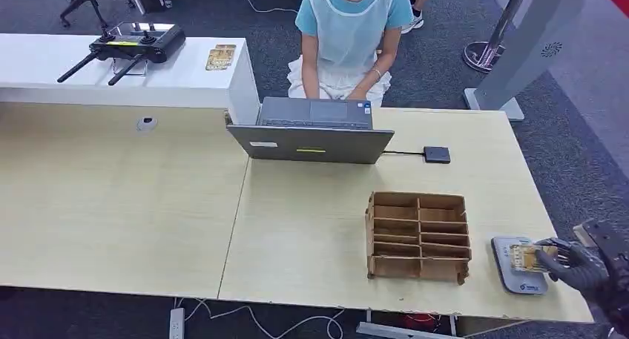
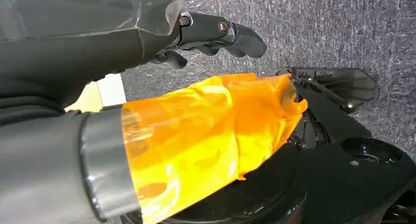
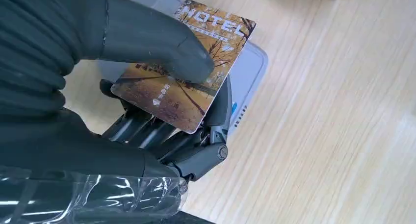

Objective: Pass the card to the sensor for recognition and then transmit it.

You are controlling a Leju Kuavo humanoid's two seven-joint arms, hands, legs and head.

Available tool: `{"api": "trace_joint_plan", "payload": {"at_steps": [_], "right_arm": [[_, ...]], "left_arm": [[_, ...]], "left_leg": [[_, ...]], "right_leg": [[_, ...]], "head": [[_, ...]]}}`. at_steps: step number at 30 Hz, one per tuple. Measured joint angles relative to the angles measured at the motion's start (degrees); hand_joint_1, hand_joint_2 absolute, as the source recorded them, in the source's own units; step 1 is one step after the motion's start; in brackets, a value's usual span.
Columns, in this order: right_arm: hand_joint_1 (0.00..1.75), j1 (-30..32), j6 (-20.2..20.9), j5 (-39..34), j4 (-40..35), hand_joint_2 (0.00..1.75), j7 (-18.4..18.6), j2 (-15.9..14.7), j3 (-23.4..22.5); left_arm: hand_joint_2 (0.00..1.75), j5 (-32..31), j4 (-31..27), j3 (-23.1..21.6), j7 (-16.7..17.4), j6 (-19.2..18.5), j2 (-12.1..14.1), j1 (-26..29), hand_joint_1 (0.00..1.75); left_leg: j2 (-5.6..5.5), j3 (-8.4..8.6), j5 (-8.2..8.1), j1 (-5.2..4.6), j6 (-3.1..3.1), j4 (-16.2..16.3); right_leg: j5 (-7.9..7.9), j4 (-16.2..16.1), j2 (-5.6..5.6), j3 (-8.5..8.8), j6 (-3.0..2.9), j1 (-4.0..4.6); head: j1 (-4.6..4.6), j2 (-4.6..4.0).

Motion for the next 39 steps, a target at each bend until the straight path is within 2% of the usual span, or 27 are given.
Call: {"api": "trace_joint_plan", "payload": {"at_steps": [39], "right_arm": [[1.75, -0.52, -4.44, 5.31, 2.03, 1.75, 2.51, 0.13, 0.00]], "left_arm": [[0.00, -0.98, 0.00, 0.48, 0.04, -0.20, -0.02, -0.02, 0.00]], "left_leg": [[0.00, -0.01, 0.00, 0.00, 0.00, 0.00]], "right_leg": [[0.00, 0.00, 0.00, 0.01, 0.00, 0.00]], "head": [[0.02, 0.00]]}}
